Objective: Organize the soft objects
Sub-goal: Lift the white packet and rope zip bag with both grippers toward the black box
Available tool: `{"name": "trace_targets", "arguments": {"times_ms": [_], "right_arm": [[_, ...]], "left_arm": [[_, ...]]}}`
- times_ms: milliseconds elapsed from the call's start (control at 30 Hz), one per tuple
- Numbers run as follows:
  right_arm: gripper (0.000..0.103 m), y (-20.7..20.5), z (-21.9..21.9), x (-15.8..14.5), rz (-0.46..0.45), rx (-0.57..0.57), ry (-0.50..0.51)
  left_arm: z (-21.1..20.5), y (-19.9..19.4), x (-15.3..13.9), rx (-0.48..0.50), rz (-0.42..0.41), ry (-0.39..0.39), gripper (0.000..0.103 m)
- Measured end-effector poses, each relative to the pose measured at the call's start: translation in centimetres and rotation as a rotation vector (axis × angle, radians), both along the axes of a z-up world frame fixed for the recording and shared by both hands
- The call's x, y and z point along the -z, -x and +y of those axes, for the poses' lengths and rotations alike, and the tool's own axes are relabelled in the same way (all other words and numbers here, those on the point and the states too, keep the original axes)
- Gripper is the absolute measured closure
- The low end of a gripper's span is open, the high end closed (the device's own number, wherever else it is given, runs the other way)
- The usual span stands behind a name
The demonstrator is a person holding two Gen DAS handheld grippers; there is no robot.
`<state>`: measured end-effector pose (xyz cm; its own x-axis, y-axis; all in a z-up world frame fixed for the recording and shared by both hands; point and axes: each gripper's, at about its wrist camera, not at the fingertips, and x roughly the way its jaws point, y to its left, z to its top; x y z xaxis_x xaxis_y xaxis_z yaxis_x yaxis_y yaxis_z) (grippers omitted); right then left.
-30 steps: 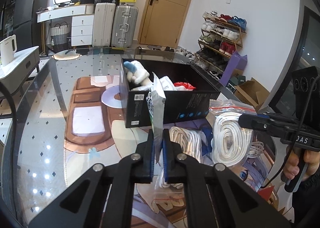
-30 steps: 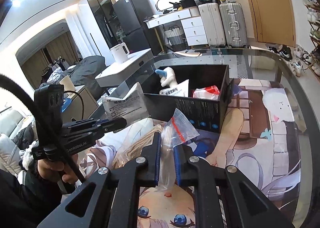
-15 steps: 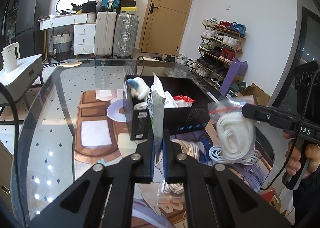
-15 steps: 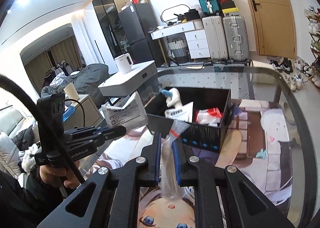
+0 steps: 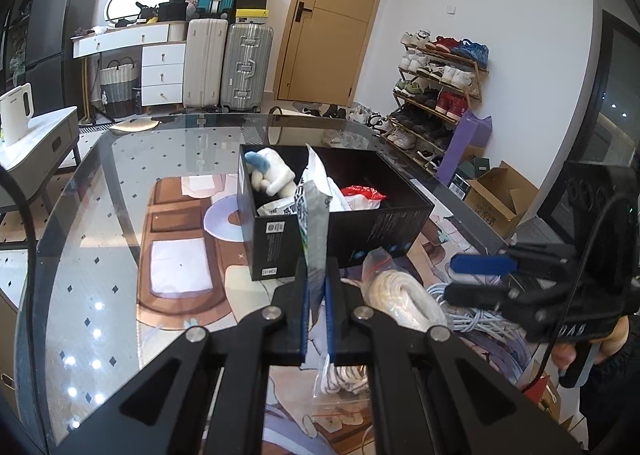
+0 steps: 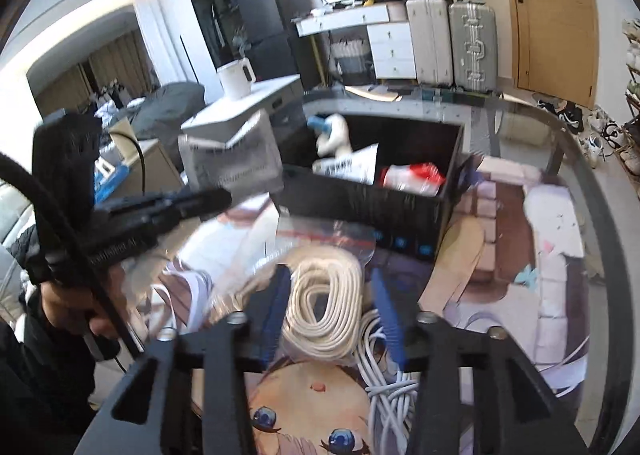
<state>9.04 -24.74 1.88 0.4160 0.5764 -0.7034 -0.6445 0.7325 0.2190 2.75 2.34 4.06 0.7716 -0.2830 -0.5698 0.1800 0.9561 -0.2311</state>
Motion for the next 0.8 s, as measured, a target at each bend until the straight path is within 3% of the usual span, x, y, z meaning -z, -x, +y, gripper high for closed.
{"name": "trace_targets", "arguments": {"times_ms": [67, 133, 200, 367, 400, 500, 567, 800], "right_arm": [[0.053, -0.2, 0.6, 0.8, 0.02, -0.009, 0.012], [0.038, -0.5, 1.2, 1.5, 0.04, -0.016, 0.026], [0.032, -0.9, 1.6, 2.0, 0.052, -0.024, 0.029], [0.027, -1.8, 2.7, 3.2, 0.066, -0.026, 0.057], [0.028, -1.9, 2.8, 3.3, 0.07, -0.04, 0.049], [0.051, -1.7, 3.1, 3.4, 0.051, -0.058, 0.054], [0.059, -1.6, 3.1, 3.0, 0.045, -0.074, 0.037], [0.061, -0.7, 1.6, 0.4, -0.017, -0.052, -0.021]], "left_arm": [[0.1, 0.0, 0.0, 0.0, -0.002, -0.001, 0.1], [0.1, 0.0, -0.1, -0.002, -0.006, -0.001, 0.1], [0.1, 0.0, -0.2, -0.004, -0.013, -0.003, 0.1], [0.1, -0.1, -0.7, -0.003, -0.026, -0.003, 0.1], [0.1, -0.1, -0.8, -0.003, -0.028, -0.004, 0.1], [0.1, -0.2, -0.9, -0.002, -0.033, -0.003, 0.1], [0.1, -0.2, -0.9, -0.001, -0.035, -0.003, 0.1], [0.0, -0.3, -1.4, 0.004, -0.065, -0.002, 0.1]]}}
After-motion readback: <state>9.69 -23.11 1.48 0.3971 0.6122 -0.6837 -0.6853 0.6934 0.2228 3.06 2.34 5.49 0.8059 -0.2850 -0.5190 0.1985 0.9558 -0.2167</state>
